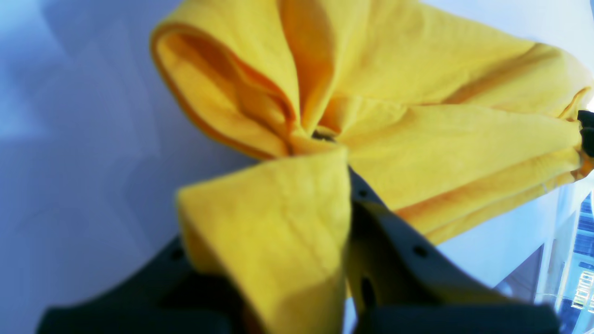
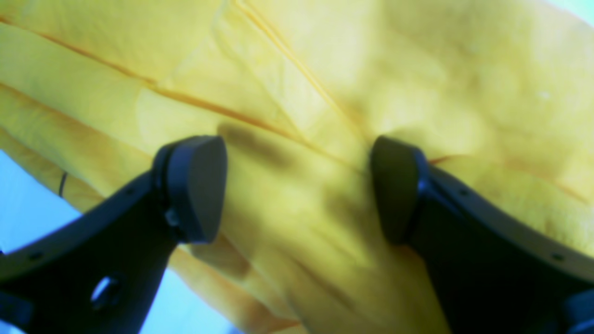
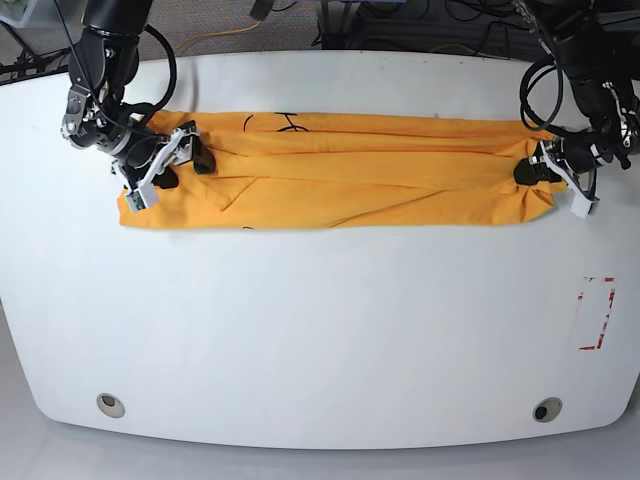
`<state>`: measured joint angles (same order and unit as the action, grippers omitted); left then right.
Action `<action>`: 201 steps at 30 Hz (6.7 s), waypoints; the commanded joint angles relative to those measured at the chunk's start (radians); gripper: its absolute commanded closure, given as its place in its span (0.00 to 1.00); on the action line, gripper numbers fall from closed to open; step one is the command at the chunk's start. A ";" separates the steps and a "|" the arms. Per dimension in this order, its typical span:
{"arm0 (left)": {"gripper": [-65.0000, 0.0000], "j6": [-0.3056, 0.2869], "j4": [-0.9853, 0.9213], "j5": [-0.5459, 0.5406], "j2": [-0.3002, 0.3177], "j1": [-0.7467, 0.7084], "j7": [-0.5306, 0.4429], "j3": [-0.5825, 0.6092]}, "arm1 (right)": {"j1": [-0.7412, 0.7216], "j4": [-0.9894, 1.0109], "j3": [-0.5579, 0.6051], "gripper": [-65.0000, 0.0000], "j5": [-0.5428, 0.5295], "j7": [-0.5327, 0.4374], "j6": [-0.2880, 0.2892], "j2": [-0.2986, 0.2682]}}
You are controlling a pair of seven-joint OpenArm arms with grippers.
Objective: Fold the T-shirt properly
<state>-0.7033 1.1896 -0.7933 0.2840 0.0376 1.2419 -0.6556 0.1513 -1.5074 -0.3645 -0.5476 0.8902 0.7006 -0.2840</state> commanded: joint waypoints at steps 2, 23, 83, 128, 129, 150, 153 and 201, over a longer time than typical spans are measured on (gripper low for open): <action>1.00 0.005 0.178 0.008 0.019 0.005 0.006 -0.003 | -0.002 -0.008 -0.001 0.28 0.014 0.022 -0.002 -0.010; 1.00 0.005 0.655 0.081 -0.269 -0.032 0.154 0.362 | -0.002 -0.008 0.000 0.28 0.021 0.022 -0.002 0.012; 0.17 0.005 0.642 0.450 -0.417 0.124 -0.011 0.859 | -0.020 -0.008 -0.001 0.28 0.016 0.033 -0.002 0.010; 0.44 0.005 0.691 0.450 -0.136 -0.135 -0.159 0.633 | -0.250 0.121 -0.549 0.00 -0.116 0.506 -0.002 0.110; 0.44 0.005 0.678 0.450 -0.136 -0.135 -0.159 0.627 | -0.249 0.121 -0.549 0.00 -0.116 0.506 -0.002 0.125; 0.45 0.005 0.520 0.450 -0.165 -0.135 -0.239 0.570 | -0.239 0.123 -0.542 0.55 -0.114 0.450 -0.002 0.202; 0.45 0.005 0.520 0.450 -0.165 -0.135 -0.239 0.570 | -0.239 0.115 -0.485 0.95 -0.114 0.421 -0.002 0.197; 0.45 0.005 0.369 0.446 -0.303 -0.067 -0.241 0.521 | -0.233 -0.243 0.195 0.89 -0.277 0.333 -0.035 0.378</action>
<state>-0.6971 1.5429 -0.3447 -0.0193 -0.0364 0.9970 -0.1345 -0.0570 -1.7443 -0.1711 -0.7906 1.2552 0.6617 0.0902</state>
